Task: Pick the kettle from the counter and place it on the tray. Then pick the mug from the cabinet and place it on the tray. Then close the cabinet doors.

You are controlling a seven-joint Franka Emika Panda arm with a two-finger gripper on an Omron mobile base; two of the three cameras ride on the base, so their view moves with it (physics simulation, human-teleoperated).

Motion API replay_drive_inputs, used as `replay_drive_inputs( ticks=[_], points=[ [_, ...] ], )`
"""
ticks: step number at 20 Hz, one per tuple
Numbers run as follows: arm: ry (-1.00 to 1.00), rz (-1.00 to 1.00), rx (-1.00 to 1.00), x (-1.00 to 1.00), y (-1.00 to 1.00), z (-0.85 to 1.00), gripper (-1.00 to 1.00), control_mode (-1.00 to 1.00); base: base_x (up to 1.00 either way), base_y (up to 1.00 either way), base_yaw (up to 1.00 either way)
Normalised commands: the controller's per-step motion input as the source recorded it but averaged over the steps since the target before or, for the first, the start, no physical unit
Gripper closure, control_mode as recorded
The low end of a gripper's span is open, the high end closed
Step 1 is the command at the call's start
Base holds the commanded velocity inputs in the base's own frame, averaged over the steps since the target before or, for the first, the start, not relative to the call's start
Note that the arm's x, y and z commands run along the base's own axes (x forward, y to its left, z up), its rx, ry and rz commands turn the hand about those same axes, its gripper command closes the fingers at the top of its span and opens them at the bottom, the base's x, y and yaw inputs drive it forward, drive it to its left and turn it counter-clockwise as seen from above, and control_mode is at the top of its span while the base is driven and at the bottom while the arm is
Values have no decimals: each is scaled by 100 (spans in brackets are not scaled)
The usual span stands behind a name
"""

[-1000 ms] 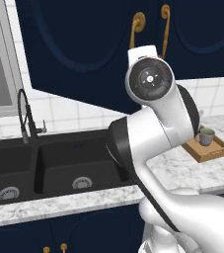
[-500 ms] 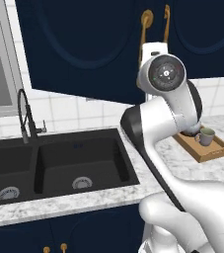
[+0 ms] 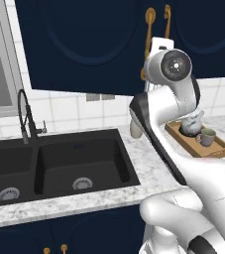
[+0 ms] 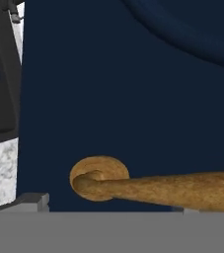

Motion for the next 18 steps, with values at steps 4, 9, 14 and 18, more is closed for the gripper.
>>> replay_drive_inputs(
  ticks=[4,9,14,18],
  points=[
    [0,5,11,85,-3,-5,-100,-100,0,0,0],
    [0,6,4,80,0,-11,-100,-100,0,0,0],
    [0,7,0,55,0,-14,-100,-100,0,0,0],
    [0,7,0,59,0,-16,-100,-100,0,0,0]
  ],
)
